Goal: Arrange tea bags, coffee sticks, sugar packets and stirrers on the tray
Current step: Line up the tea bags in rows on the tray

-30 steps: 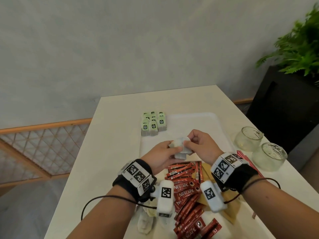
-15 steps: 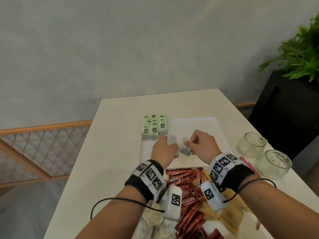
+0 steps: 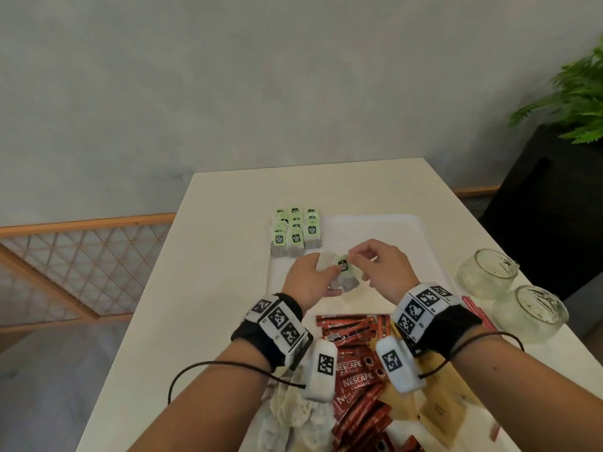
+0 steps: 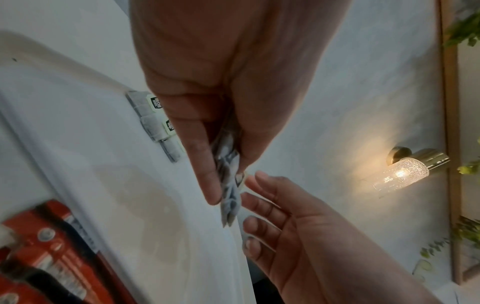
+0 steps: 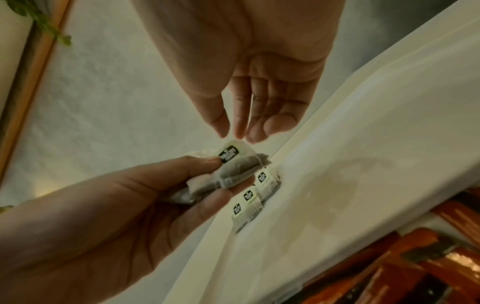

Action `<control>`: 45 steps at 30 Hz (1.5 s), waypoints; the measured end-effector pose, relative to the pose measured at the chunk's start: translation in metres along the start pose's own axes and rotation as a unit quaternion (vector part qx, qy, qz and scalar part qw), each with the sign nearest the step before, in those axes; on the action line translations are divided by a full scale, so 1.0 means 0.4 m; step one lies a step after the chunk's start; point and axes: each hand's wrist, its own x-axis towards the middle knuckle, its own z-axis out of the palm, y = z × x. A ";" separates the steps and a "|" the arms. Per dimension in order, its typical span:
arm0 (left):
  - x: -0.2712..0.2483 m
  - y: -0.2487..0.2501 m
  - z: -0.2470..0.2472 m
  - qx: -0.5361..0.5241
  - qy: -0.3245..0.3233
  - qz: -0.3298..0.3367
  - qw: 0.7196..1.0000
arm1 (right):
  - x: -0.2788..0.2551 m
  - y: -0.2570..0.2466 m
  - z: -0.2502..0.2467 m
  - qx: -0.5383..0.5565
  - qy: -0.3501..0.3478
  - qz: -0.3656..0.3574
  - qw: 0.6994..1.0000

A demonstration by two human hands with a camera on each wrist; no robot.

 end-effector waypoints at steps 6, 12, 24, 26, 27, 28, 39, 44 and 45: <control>0.022 -0.016 -0.034 -0.012 -0.018 -0.041 0.999 | 0.055 0.023 0.035 0.009 -0.057 -0.005 0.998; 0.048 -0.046 -0.119 -0.020 0.016 -0.084 0.996 | 0.131 0.064 0.098 0.012 -0.116 0.100 0.988; 0.125 -0.089 -0.217 -0.145 0.070 -0.119 0.980 | 0.285 0.047 0.181 0.017 -0.013 0.051 0.998; 0.136 -0.094 -0.223 -0.188 0.070 -0.132 0.971 | 0.301 0.047 0.187 0.004 -0.006 0.044 0.999; 0.141 -0.098 -0.226 -0.201 0.068 -0.138 0.967 | 0.310 0.047 0.188 -0.003 -0.004 0.040 0.999; 0.145 -0.101 -0.228 -0.211 0.065 -0.144 0.965 | 0.318 0.046 0.188 -0.009 -0.004 0.039 0.999; 0.147 -0.099 -0.212 -0.289 0.029 -0.147 0.946 | 0.309 0.026 0.175 -0.029 0.007 0.012 0.999; 0.117 -0.070 -0.171 -0.188 -0.018 -0.111 0.976 | 0.218 -0.002 0.153 0.046 -0.116 0.005 0.992; 0.108 -0.063 -0.162 -0.172 -0.025 -0.106 0.979 | 0.202 -0.001 0.149 0.053 -0.131 0.000 0.990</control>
